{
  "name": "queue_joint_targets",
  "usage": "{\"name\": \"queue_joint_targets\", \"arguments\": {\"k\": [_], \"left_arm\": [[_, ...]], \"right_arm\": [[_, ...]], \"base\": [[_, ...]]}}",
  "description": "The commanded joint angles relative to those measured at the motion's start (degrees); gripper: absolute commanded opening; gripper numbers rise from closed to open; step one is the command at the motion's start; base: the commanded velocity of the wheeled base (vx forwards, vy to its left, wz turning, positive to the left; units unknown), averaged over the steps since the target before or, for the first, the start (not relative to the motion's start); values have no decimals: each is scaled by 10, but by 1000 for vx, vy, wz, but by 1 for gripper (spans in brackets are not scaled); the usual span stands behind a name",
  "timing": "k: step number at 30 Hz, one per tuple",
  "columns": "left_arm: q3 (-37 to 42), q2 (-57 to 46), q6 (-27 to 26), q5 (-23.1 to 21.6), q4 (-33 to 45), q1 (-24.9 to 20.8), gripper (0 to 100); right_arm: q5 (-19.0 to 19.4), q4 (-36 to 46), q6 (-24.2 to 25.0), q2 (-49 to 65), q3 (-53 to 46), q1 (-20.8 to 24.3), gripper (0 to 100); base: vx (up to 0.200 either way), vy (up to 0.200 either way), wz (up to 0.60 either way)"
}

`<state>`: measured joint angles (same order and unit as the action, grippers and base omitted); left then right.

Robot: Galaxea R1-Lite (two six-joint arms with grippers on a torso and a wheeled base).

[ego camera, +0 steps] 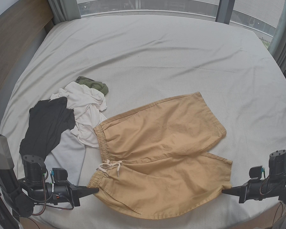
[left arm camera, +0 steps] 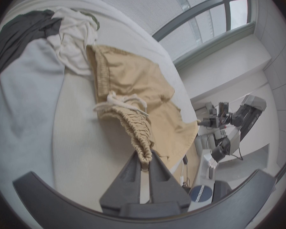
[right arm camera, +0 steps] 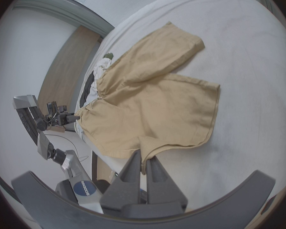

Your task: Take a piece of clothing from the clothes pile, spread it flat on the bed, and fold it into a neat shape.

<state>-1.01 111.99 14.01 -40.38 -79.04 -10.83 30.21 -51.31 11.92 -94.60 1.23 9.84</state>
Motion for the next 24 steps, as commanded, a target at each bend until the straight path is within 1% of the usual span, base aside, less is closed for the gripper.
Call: {"name": "queue_joint_targets", "arguments": {"k": [1,3,6,10,14,18,19,21,22,24], "left_arm": [[10,8,47,0,-78,-4,0],[10,13,45,-1,-98,-8,0],[10,7,33,-4,-99,-8,0],[10,-1,29,-5,-99,-3,0],[9,-5,37,-3,-98,-3,0],[-10,0,45,-1,-98,-1,0],[-36,6,68,3,-99,-2,0],[-41,4,77,3,-99,-2,0],[-49,0,93,5,-99,-3,0],[-58,0,98,12,-99,-3,0]], "right_arm": [[2,-18,23,0,37,-1,0],[4,-18,32,1,52,-1,0],[20,-20,39,7,73,-3,0],[39,-12,41,27,112,-18,0],[40,-12,41,26,128,-32,0],[40,-13,41,22,133,-39,0],[43,-17,42,19,142,-49,0],[48,-17,42,18,147,-54,0],[61,-17,44,21,154,-64,0],[64,-20,50,22,162,-71,0]], "base": [[0,0,0],[0,0,0],[0,0,0],[0,0,0],[0,0,0],[0,0,0],[0,0,0],[0,0,0],[0,0,0],[0,0,0]]}}
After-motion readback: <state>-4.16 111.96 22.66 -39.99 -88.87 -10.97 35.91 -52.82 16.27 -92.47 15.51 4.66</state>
